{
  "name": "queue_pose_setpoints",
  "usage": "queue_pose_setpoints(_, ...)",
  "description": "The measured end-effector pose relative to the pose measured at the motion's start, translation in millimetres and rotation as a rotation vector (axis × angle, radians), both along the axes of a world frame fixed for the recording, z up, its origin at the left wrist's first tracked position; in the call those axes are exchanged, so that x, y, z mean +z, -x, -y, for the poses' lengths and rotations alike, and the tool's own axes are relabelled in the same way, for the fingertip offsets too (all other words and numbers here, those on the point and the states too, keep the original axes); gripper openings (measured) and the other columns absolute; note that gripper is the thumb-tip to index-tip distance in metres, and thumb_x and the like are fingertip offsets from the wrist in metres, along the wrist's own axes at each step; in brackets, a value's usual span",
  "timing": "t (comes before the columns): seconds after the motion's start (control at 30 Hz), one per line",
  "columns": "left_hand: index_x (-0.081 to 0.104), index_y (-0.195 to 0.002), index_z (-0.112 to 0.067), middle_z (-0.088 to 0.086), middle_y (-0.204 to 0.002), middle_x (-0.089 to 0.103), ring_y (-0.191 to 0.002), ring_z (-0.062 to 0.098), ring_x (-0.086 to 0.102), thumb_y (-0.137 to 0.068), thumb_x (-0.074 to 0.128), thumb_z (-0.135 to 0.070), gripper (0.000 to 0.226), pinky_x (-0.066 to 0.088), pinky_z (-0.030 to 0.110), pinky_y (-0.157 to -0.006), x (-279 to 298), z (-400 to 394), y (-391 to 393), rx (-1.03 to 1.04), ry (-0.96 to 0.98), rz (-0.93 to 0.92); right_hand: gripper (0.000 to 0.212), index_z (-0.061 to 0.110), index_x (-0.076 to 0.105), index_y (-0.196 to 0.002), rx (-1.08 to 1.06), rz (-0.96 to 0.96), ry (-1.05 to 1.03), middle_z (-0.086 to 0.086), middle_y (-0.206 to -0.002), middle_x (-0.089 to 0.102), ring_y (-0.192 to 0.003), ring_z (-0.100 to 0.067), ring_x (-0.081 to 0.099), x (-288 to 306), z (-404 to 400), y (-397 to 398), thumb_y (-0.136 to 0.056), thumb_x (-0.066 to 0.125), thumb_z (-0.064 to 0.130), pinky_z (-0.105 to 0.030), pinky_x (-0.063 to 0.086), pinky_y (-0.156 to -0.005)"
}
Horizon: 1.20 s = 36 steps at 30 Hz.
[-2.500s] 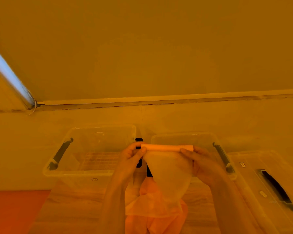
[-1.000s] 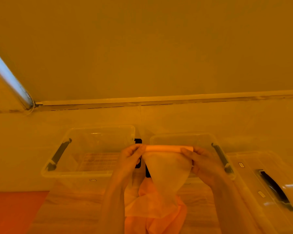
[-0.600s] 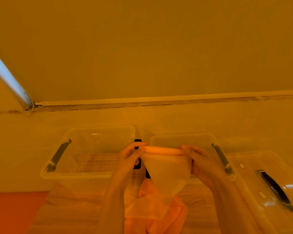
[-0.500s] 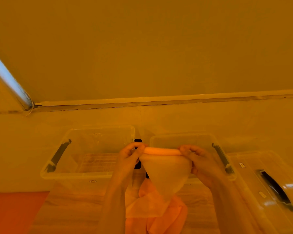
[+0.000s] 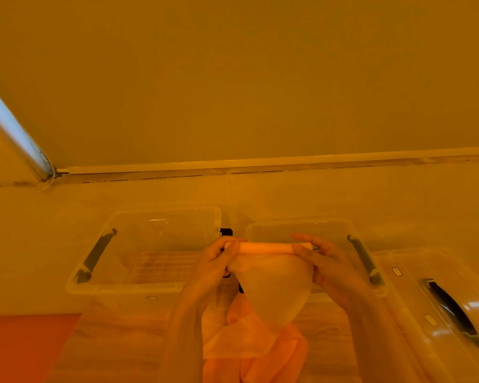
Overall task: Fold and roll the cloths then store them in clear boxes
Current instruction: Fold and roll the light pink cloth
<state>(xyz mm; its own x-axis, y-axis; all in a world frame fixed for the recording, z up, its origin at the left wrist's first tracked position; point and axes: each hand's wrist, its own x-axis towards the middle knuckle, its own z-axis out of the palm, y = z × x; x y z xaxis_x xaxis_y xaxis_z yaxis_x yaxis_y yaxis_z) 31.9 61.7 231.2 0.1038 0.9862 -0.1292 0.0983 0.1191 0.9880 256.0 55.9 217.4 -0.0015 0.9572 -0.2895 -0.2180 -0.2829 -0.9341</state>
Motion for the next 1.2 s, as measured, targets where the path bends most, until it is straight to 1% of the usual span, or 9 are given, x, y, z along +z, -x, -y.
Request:
queue_pose_setpoints(0.13,0.065,-0.105,-0.021,0.001,-0.080,0.054,-0.061,0.007,0.047,-0.096,0.049,-0.023,0.018,0.038,0.020,-0.054,0.5,-1.0,3.6,-0.048,-0.043,-0.020,0.022,0.012,0.067,-0.108,0.060,-0.024,0.008,-0.010,-0.100,0.072,-0.092,-0.023,0.068,1.1,2.1,1.7,-0.087,0.061,0.015,-0.034,0.054,-0.071)
queue_pose_setpoints(0.27,0.066,-0.102,-0.025,0.006,-0.098,0.059,-0.081,0.019,0.055,-0.094,0.051,-0.027,0.017,0.045,0.031,-0.068,-1.2,-2.3,3.1,-0.055,-0.044,-0.029,0.018,0.013,0.068,-0.104,0.028,-0.012,0.023,-0.012,-0.094,0.071,-0.080,-0.022,0.067,0.9,1.8,4.3,-0.088,0.060,0.017,-0.035,0.053,-0.065)
queue_pose_setpoints(0.43,0.069,-0.097,-0.028,0.009,-0.103,0.060,-0.085,0.024,0.055,-0.091,0.055,-0.024,0.016,0.044,0.033,-0.066,-2.9,-3.2,3.0,-0.036,-0.039,0.071,0.024,0.020,0.067,-0.108,0.043,-0.068,0.001,-0.007,-0.100,0.070,-0.088,-0.022,0.065,2.8,1.2,2.1,-0.087,0.059,0.012,-0.035,0.053,-0.064)
queue_pose_setpoints(0.5,0.071,-0.092,-0.029,0.005,-0.097,0.060,-0.084,0.023,0.053,-0.091,0.054,-0.031,0.017,0.041,0.035,-0.068,-0.9,-2.6,-1.0,-0.009,-0.026,0.066,0.026,0.018,0.066,-0.111,0.032,-0.074,-0.001,-0.009,-0.104,0.068,-0.094,-0.025,0.063,5.0,1.6,3.5,-0.085,0.062,0.015,-0.036,0.053,-0.066)
queue_pose_setpoints(0.6,0.071,-0.090,-0.031,-0.004,-0.087,0.060,-0.076,0.013,0.053,-0.093,0.049,-0.037,0.022,0.042,0.025,-0.063,2.3,-2.3,-6.1,0.047,-0.009,0.030,0.032,0.014,0.068,-0.107,-0.023,-0.080,0.003,-0.010,-0.103,0.068,-0.090,-0.023,0.063,5.7,1.8,6.8,-0.079,0.065,0.028,-0.035,0.051,-0.065)
queue_pose_setpoints(0.7,0.069,-0.103,-0.029,-0.002,-0.090,0.059,-0.075,0.012,0.052,-0.094,0.051,-0.032,0.020,0.043,0.024,-0.063,1.1,-3.3,-5.8,0.052,0.018,0.019,0.026,0.011,0.067,-0.107,-0.037,-0.063,-0.003,-0.011,-0.103,0.066,-0.087,-0.022,0.062,3.9,1.9,5.5,-0.087,0.060,0.024,-0.036,0.050,-0.066)
queue_pose_setpoints(0.87,0.069,-0.100,-0.022,-0.001,-0.072,0.051,-0.061,0.008,0.045,-0.095,0.051,-0.029,0.020,0.035,0.018,-0.053,2.0,-1.3,-1.6,-0.003,0.014,-0.014,0.022,0.015,0.065,-0.111,-0.008,-0.041,0.008,-0.010,-0.106,0.066,-0.094,-0.024,0.064,1.4,0.5,1.2,-0.090,0.058,0.017,-0.040,0.055,-0.076)
queue_pose_setpoints(1.07,0.069,-0.103,-0.027,0.013,-0.106,0.059,-0.090,0.035,0.055,-0.088,0.055,-0.034,0.022,0.047,0.044,-0.078,3.6,0.4,1.4,-0.014,-0.021,0.047,0.021,0.015,0.067,-0.108,0.028,0.014,-0.010,-0.014,-0.102,0.068,-0.086,-0.026,0.064,2.5,3.3,0.3,-0.090,0.058,0.018,-0.036,0.052,-0.065)
queue_pose_setpoints(1.2,0.069,-0.104,-0.026,0.018,-0.114,0.058,-0.091,0.029,0.054,-0.090,0.057,-0.024,0.019,0.044,0.042,-0.080,4.4,1.1,2.9,-0.004,-0.021,0.101,0.021,0.018,0.066,-0.106,0.067,-0.040,-0.057,-0.009,-0.099,0.069,-0.088,-0.023,0.065,6.1,5.1,-1.2,-0.086,0.059,0.015,-0.034,0.054,-0.068)
